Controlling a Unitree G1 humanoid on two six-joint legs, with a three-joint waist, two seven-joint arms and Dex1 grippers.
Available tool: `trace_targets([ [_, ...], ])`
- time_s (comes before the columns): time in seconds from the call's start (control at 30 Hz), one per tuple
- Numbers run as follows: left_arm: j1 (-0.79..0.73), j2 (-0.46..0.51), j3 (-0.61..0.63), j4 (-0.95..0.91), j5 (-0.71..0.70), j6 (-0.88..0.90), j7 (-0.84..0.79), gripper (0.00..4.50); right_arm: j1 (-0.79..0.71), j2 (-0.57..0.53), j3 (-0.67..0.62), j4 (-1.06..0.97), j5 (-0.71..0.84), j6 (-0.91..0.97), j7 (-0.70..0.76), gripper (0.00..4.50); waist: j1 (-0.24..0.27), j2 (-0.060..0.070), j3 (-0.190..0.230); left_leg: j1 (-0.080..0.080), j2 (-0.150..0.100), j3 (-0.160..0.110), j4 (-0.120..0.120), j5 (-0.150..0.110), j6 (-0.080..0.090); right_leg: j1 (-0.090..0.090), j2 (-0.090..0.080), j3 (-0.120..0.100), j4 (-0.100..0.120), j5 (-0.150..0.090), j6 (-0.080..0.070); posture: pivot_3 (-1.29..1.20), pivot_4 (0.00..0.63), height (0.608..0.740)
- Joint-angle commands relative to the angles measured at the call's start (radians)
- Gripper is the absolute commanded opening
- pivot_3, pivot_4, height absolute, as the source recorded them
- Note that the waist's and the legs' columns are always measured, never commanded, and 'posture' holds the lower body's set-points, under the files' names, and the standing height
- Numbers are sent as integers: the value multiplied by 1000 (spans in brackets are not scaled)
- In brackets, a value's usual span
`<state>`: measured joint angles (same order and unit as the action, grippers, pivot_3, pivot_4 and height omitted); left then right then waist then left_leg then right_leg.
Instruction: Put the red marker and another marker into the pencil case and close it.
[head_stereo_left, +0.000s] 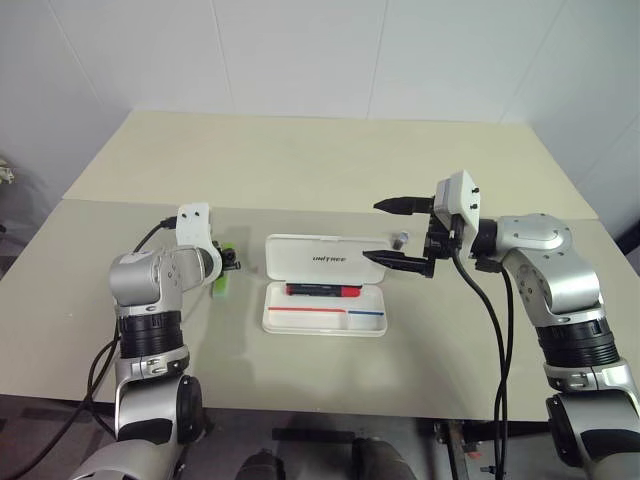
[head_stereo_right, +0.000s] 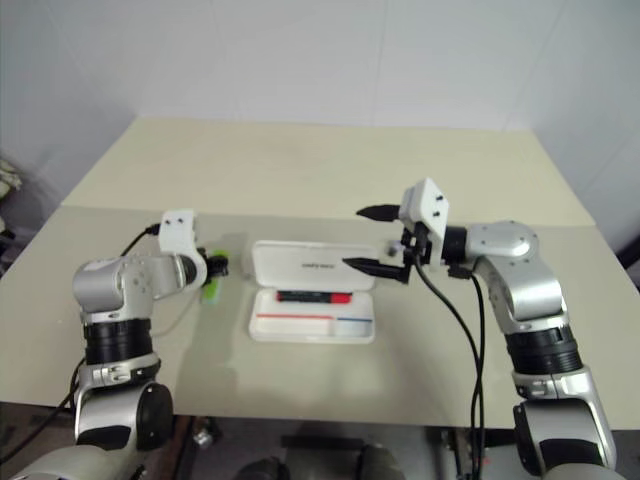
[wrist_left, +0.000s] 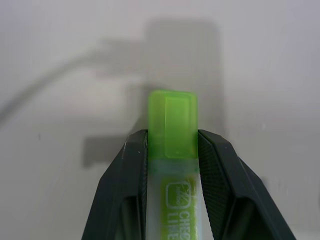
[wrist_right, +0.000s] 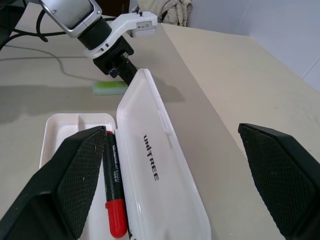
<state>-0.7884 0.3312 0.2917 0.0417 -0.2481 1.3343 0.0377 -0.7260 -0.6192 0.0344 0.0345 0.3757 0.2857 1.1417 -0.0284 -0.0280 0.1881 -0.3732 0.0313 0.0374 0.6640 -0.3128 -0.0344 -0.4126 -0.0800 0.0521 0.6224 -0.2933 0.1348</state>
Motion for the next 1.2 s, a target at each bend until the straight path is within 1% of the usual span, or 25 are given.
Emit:
trace_targets([
  [0.03,28,83,-49,-110,-6,-109,-101,1066,-3,-14,-47,-19,30,4,-8,4500,0,0,0,-1,0,0,0,0,0,-1,0,0,0,0,0,0,150,740],
  [0.13,72,181,-87,-187,-23,-237,-237,1066,26,-25,-79,-30,54,7,-7,4500,1,0,0,-3,1,0,-1,-1,-1,-2,0,-1,-2,0,0,0,150,740],
  [0.2,95,257,-110,-233,-47,-281,-339,1066,48,-30,-106,-38,87,19,-1,4500,1,0,0,-4,1,0,-1,-1,0,-2,0,-2,-3,0,0,0,150,740],
  [0.27,111,312,-101,-274,-86,-333,-437,1066,71,-40,-137,-30,120,29,17,4500,4,0,0,-5,1,0,-1,-2,0,-2,0,-2,-4,0,0,0,150,740],
  [0.43,131,378,-45,-367,-245,-364,-648,1066,141,-94,-169,20,124,-23,104,4500,7,0,0,-5,1,0,-1,-4,3,-1,-1,-4,-8,0,0,0,150,740],
  [0.5,123,390,-32,-410,-322,-359,-719,1066,167,-112,-176,38,120,-50,132,4500,4,0,0,-5,1,0,-1,-4,3,-1,-1,-4,-8,0,0,0,150,740],
  [0.67,109,417,-44,-465,-457,-291,-794,1066,183,-122,-187,70,108,-91,129,4500,-4,0,0,-5,1,2,0,-4,4,-1,-1,-3,-7,0,0,0,150,740],
  [0.73,108,444,-92,-504,-521,-234,-843,1066,202,-123,-191,63,107,-94,125,4500,-3,0,0,-4,1,2,0,-4,4,-1,0,-2,-5,0,0,0,150,740],
  [0.8,113,476,-138,-522,-548,-213,-884,1066,217,-125,-193,57,105,-97,125,4500,-1,0,0,-4,1,1,0,-4,4,-1,1,-2,-4,0,0,0,150,740],
  [0.87,113,502,-198,-518,-550,-212,-926,1066,223,-124,-193,56,105,-101,117,4500,0,0,0,-3,1,2,0,-4,4,-1,1,-1,-4,0,0,0,150,740],
  [0.97,90,539,-320,-503,-538,-207,-1000,1066,232,-122,-192,51,105,-105,104,4500,0,0,0,-3,0,2,2,-4,5,-1,1,0,-4,0,0,0,150,740],
  [1.07,49,539,-425,-461,-483,-239,-1035,1066,245,-118,-194,38,106,-107,86,4500,2,0,1,-2,0,1,2,-4,7,0,1,1,-5,0,0,0,150,740],
  [1.2,5,529,-562,-366,-357,-331,-1072,1066,276,-112,-200,8,108,-105,54,4500,2,0,1,-2,0,1,2,-4,8,0,2,2,-4,0,0,0,150,740],
])
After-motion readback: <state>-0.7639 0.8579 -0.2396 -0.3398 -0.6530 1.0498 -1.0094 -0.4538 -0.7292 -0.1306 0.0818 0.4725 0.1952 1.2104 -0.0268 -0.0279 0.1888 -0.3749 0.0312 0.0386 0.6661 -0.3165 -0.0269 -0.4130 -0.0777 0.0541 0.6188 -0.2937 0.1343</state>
